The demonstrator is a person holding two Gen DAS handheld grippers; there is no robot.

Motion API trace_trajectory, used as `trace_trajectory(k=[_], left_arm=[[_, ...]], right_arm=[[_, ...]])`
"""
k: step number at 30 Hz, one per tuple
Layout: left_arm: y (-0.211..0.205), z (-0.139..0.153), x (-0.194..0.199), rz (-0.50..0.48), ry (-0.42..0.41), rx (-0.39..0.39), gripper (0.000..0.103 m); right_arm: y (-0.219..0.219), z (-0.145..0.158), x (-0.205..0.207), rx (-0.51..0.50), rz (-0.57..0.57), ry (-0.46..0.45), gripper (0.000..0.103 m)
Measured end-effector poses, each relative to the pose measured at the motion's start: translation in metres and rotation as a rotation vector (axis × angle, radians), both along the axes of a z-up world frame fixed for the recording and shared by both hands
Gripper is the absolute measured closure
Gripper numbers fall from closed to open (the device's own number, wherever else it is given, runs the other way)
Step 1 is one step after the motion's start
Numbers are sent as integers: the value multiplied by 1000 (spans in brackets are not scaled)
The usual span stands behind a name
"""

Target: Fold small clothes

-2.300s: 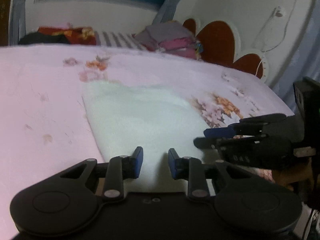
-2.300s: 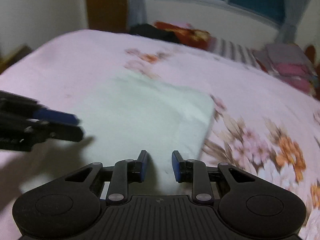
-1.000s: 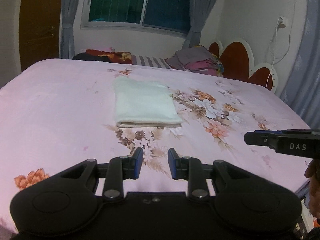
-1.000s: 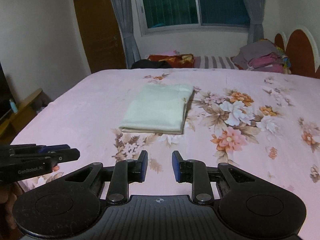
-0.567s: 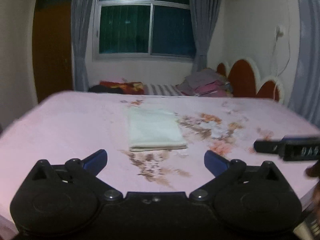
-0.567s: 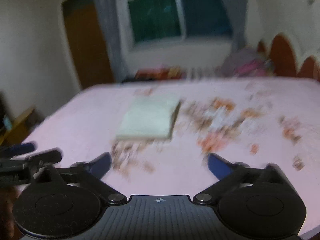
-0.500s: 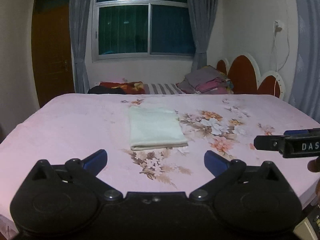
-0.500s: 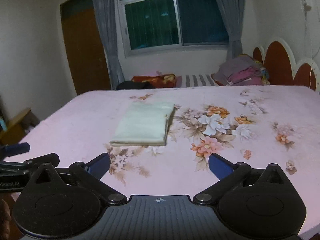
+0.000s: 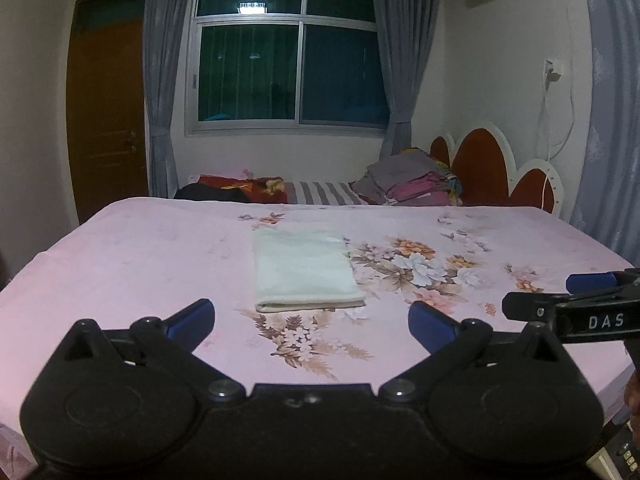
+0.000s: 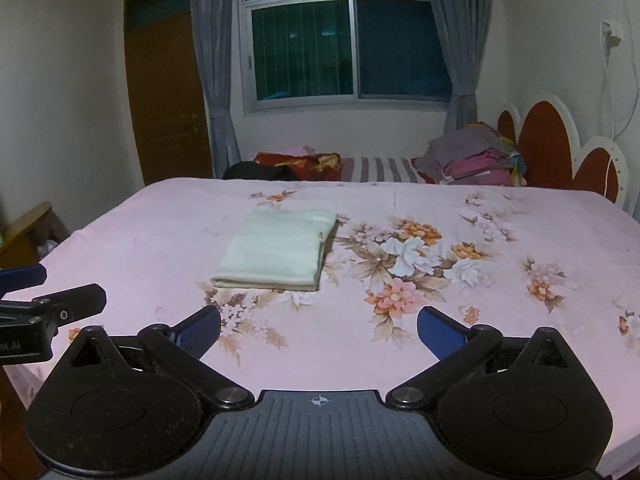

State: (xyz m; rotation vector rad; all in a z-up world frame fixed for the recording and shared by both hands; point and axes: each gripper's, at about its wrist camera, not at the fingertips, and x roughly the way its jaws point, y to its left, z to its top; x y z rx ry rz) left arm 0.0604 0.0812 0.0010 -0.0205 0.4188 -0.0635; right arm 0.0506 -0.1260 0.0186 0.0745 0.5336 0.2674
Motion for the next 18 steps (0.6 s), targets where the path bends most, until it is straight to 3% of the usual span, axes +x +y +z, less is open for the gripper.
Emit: trace_trajectory(k=[18], left_arm=[[-3,3,-2,-9,-4,4,0]], right_arm=[[-11,7,-1,7,2,-6,0]])
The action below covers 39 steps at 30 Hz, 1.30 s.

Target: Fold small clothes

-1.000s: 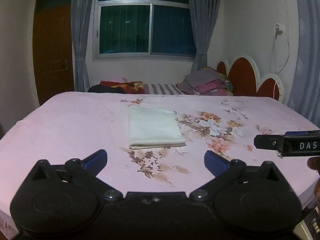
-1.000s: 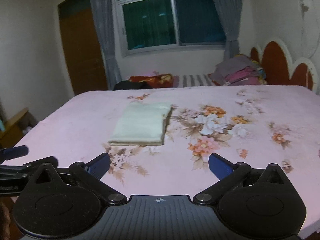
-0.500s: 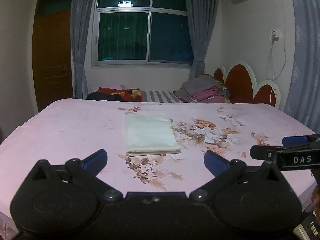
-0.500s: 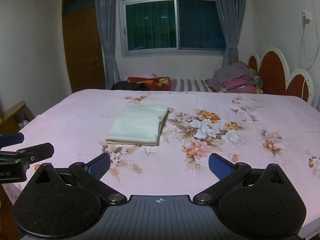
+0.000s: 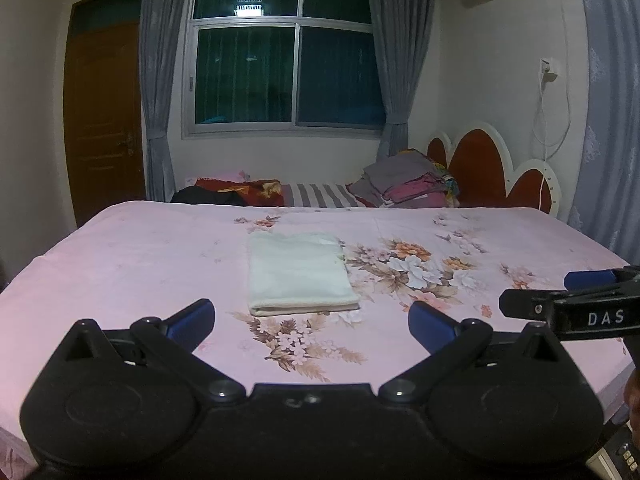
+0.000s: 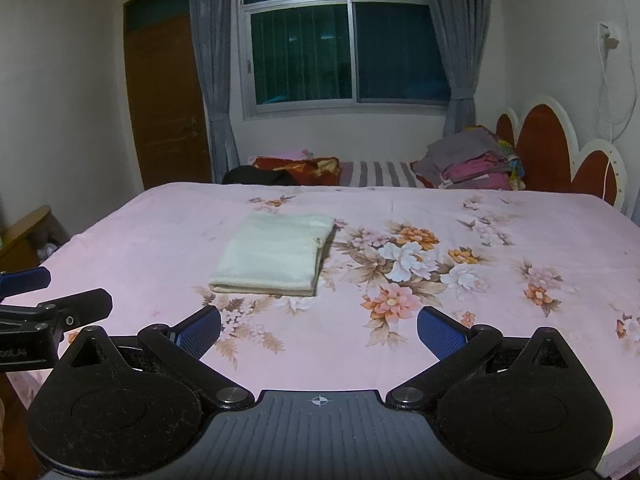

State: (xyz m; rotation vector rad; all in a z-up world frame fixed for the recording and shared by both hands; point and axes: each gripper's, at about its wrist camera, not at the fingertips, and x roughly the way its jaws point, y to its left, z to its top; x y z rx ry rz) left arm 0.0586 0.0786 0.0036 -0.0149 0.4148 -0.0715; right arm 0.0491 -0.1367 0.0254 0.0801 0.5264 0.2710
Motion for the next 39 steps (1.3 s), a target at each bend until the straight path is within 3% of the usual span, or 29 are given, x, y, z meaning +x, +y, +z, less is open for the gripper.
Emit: trace_trajectory(k=[39], left_arm=[[5,4,1,6,-7,3,0]], right_arm=[[-3,3,3,-3,11,-5,0]])
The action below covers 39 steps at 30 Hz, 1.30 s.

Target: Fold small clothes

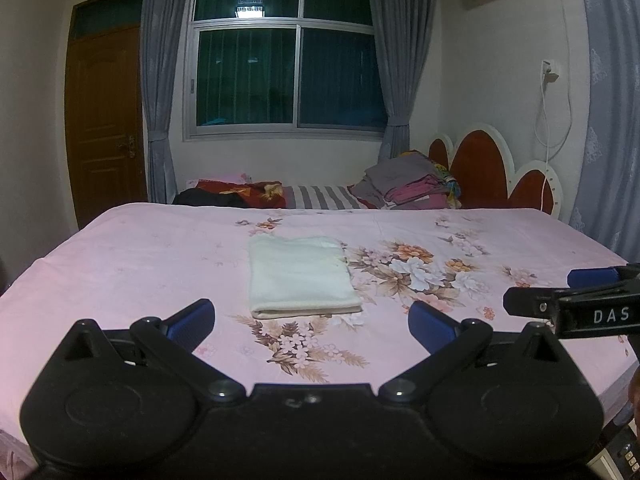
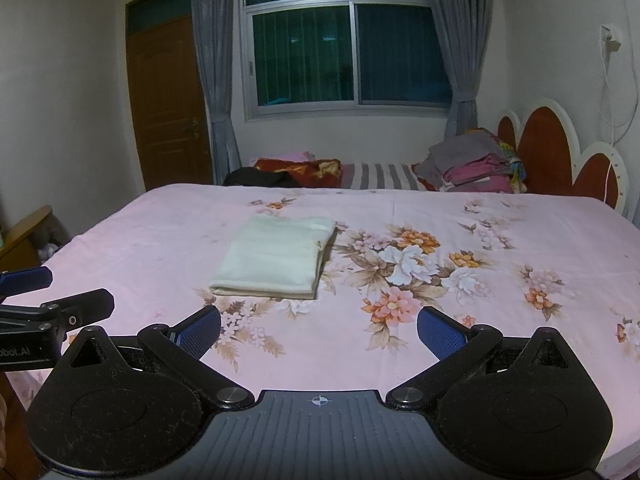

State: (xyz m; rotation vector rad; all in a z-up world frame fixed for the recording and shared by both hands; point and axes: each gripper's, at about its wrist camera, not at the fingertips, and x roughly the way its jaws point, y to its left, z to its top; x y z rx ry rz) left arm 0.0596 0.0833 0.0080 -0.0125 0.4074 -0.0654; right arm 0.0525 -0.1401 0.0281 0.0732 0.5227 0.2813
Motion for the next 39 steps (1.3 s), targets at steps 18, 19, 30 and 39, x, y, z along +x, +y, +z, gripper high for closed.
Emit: trace_trajectory(k=[18,19,30,39], left_arm=[[2,1,0,1,0,-2,0],[2,1,1,1,0,-2,0],[5,0,0,11,2,-7,0],[3,-1,1,8,-5,-1,0]], right_arm=[[-4,0,0,-2,0,3,0],[-3,0,0,-3,1,2,0],[-7,-2,-2,-12,14,0,0],[-7,-1,-1,-9,12,-1,0]])
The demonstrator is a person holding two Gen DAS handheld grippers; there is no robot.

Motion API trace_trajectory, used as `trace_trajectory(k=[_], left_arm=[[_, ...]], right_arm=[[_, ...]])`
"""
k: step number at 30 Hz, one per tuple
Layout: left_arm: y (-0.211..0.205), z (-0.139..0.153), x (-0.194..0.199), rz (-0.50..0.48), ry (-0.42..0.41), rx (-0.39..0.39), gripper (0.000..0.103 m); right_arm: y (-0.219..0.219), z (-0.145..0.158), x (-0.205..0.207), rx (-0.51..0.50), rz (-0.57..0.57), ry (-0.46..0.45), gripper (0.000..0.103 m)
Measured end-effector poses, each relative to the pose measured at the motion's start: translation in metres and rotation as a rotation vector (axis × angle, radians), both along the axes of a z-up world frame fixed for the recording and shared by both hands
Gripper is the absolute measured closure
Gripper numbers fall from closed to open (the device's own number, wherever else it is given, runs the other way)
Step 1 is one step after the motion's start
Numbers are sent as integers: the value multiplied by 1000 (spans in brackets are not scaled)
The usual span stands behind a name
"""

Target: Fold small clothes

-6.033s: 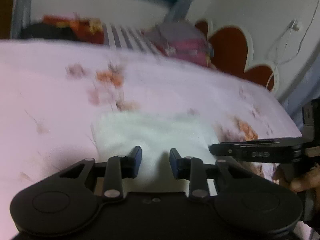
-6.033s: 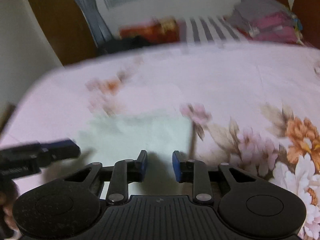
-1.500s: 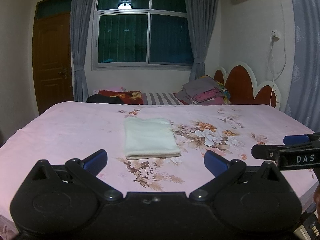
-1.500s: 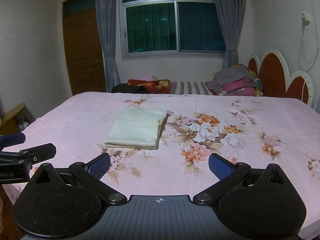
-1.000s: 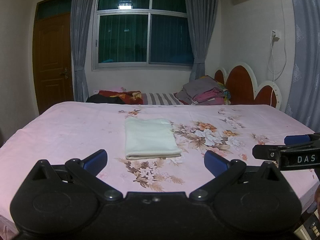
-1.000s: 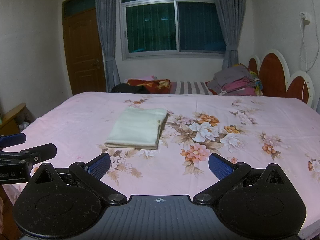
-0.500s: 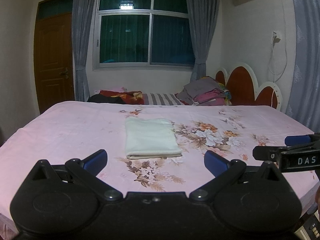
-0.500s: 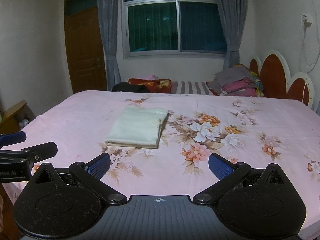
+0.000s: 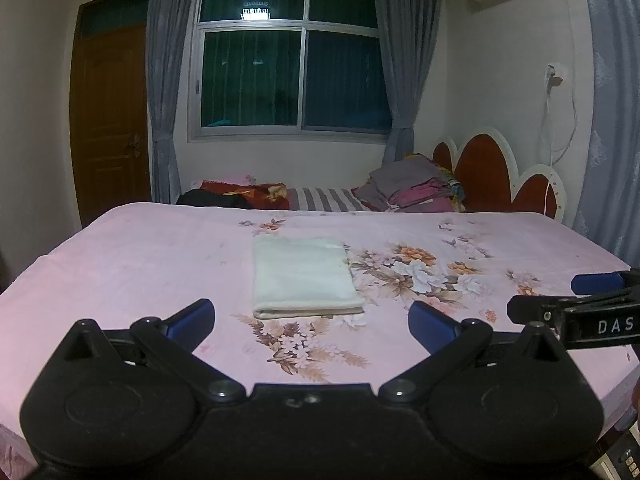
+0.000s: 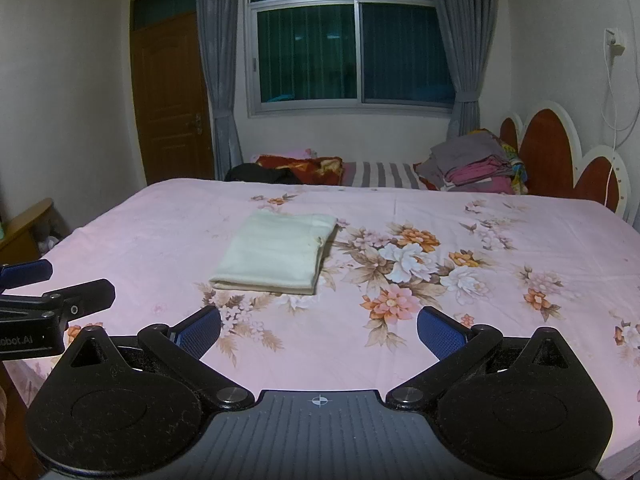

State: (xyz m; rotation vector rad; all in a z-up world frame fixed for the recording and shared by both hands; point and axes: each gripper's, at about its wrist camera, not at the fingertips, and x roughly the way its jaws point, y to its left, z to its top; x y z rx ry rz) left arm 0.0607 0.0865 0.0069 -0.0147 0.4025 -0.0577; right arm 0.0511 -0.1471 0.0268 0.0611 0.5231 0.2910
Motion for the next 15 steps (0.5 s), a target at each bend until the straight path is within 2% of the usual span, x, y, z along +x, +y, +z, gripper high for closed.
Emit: trace_trajectory(k=[5,15], left_arm=[[-3,-1,0,-2,7,26,0],[-4,0,-1,-7,-2,27,0]], right_arm=[[-6,-4,2,4,2,1,0],[-11,-5,-1,5,15,2,0]])
